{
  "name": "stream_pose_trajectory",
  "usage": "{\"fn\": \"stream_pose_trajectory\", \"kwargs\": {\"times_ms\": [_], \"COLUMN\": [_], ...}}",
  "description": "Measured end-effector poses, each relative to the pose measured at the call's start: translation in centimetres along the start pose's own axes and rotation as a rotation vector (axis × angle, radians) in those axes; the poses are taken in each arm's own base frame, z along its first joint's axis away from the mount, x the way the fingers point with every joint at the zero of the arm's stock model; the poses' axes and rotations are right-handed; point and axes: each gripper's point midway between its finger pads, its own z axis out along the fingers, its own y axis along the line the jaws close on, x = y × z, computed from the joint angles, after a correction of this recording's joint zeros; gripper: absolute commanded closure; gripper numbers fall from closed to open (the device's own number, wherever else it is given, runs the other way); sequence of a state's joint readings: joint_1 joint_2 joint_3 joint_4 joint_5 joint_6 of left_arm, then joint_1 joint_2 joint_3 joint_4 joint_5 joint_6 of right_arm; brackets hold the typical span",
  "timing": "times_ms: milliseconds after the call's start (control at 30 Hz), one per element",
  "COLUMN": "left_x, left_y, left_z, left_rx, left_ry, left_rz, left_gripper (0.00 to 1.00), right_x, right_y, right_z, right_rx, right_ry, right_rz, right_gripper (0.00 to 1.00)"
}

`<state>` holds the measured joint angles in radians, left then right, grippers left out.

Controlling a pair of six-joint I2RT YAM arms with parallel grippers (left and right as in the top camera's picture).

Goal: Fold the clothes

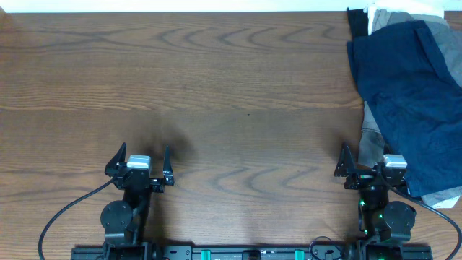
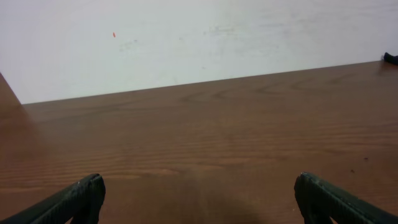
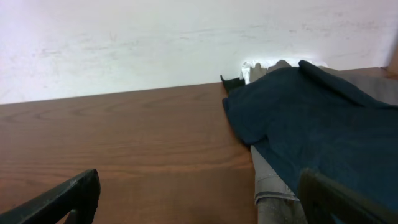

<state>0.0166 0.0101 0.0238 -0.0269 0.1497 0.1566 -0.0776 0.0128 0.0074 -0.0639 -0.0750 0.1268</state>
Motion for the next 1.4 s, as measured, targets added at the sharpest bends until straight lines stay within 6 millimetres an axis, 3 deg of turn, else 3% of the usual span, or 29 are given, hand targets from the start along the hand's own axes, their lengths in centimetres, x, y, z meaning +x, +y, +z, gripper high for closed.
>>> {"fn": "stream_pose_trajectory", "kwargs": {"times_ms": [733,1033,1200,1400], "left_x": [0.1,2.7,0.6,-1.5], "left_y": [0.0,-0.2,0.1,-0.1], "left_z": [0.0,0.5,1.3,2.9], "left_rx": [0.000,0.007,0.008,0.038], "left_ry": [0.005,0.167,0.222,0.327], "left_rz": [-0.012,-0.114,-0.130,-0.151], "left_gripper": [0.02,0.02,0.02,0.02], "right_x": [0.0,-0.3,-2.3,-5.2], "right_y": [0.4,1.9,2.4,3.4], "right_z": [0.0,0.0,0.5,2.7], "right_rx": [-0.021,-0.106,-0.119,-0.155], "right_ry": [0.000,0.032,0.076,0.162], "right_rz": [0.000,-0.007,-0.013,-0.011], "right_gripper": [0.01,0.01,0.01,0.01]}}
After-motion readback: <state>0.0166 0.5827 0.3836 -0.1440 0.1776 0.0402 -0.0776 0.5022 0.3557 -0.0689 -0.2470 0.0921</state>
